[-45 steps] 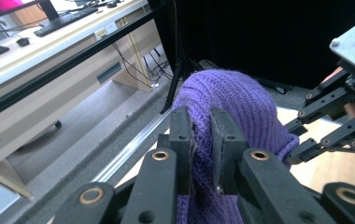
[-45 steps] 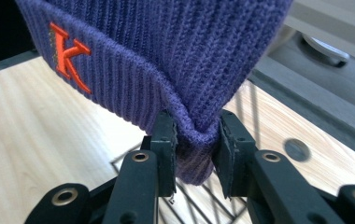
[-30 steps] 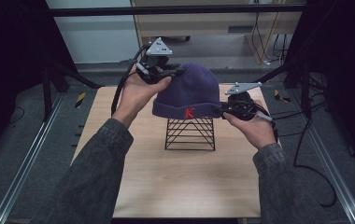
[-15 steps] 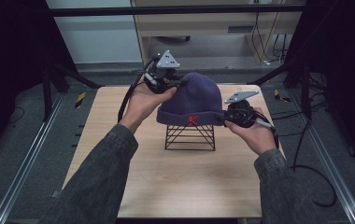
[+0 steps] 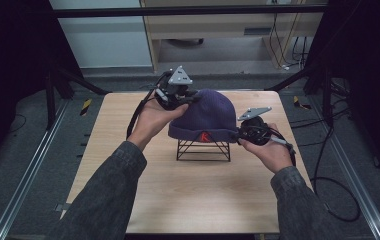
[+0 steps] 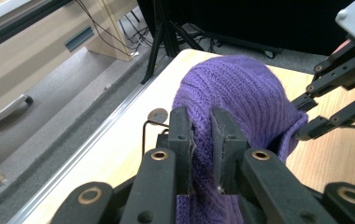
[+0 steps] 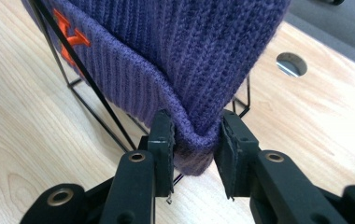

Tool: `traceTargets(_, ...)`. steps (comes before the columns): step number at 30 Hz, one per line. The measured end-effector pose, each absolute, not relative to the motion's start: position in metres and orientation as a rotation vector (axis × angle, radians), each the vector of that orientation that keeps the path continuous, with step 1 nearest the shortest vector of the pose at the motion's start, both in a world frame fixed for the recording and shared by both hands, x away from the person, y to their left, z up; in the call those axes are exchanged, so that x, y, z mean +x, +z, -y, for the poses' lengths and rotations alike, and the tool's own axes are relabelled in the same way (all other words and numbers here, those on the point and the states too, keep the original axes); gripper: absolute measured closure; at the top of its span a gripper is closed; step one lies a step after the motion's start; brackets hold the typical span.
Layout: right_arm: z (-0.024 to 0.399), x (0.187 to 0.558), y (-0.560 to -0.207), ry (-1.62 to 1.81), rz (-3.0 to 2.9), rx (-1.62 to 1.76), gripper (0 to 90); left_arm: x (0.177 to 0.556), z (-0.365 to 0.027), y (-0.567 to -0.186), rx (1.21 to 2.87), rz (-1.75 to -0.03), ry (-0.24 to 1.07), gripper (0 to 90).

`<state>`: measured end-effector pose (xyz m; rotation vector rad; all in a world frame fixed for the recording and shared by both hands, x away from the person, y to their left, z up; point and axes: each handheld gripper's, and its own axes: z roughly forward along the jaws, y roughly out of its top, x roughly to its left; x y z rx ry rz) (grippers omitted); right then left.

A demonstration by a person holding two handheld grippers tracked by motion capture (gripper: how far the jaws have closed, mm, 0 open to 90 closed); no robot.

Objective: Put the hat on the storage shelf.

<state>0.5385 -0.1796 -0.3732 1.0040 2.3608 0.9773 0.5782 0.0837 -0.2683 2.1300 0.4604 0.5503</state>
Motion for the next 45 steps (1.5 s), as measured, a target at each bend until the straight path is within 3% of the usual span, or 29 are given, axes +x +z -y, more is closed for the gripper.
traceTargets(45, 0.175, 0.535, -0.426, 0.892, -2.459, 1.050, 66.6, 0.564, -0.093, -0.327, 2.198, -0.457, 0.476, 79.1)
